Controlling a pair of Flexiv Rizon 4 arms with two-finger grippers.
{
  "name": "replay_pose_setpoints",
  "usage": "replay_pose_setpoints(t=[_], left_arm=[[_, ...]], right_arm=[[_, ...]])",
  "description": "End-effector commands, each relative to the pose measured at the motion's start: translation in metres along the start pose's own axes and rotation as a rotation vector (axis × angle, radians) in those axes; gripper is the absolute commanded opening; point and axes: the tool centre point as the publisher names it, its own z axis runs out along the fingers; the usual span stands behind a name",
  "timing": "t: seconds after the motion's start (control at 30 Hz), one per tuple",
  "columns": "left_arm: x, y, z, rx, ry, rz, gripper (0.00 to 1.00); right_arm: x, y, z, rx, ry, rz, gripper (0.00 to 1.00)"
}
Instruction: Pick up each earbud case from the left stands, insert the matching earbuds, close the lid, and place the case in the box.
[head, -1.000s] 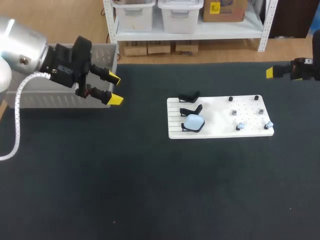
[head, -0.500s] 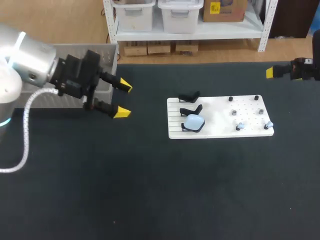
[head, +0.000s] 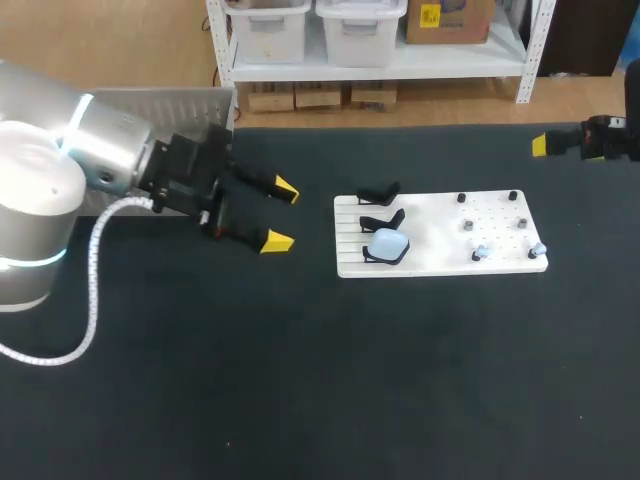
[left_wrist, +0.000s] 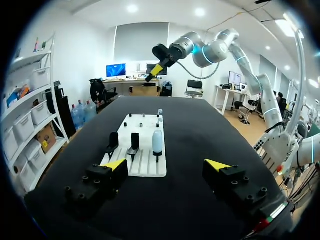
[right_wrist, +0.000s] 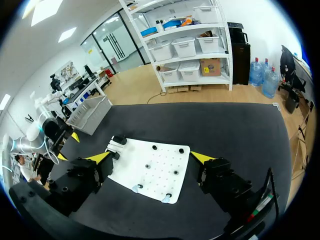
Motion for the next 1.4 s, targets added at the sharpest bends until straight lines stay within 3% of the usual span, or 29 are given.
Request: replay_pose_setpoints(t=[0.03, 0.57, 0.7, 1.03, 1.3, 1.4], left_arm=[[0.000, 0.010, 0.016, 0.031, -0.005, 0.003, 1.00], [-0.006, 0.011, 0.064, 0.076, 0.023, -0.001, 1.00], [-0.005, 0.007, 0.073, 0.096, -0.020, -0.002, 1.00], [0.008, 0.000, 0.096, 0.083, -0.044, -0.007, 1.00], [0.006, 0.004, 0.105, 0.058, -0.049, -0.010, 1.00], [0.005, 0.007, 0.108, 0.054, -0.049, -0.008, 0.92]], right_arm=[[0.000, 0.000, 0.000, 0.000, 0.001, 0.000, 1.00], [0.000, 0.000, 0.000, 0.000, 0.001, 0.000, 1.00], [0.000, 0.000, 0.000, 0.000, 0.001, 0.000, 1.00], [0.000, 0.000, 0.000, 0.000, 0.001, 0.000, 1.00], [0.000, 0.000, 0.000, 0.000, 0.001, 0.000, 1.00], [0.000, 0.000, 0.000, 0.000, 0.001, 0.000, 1.00]])
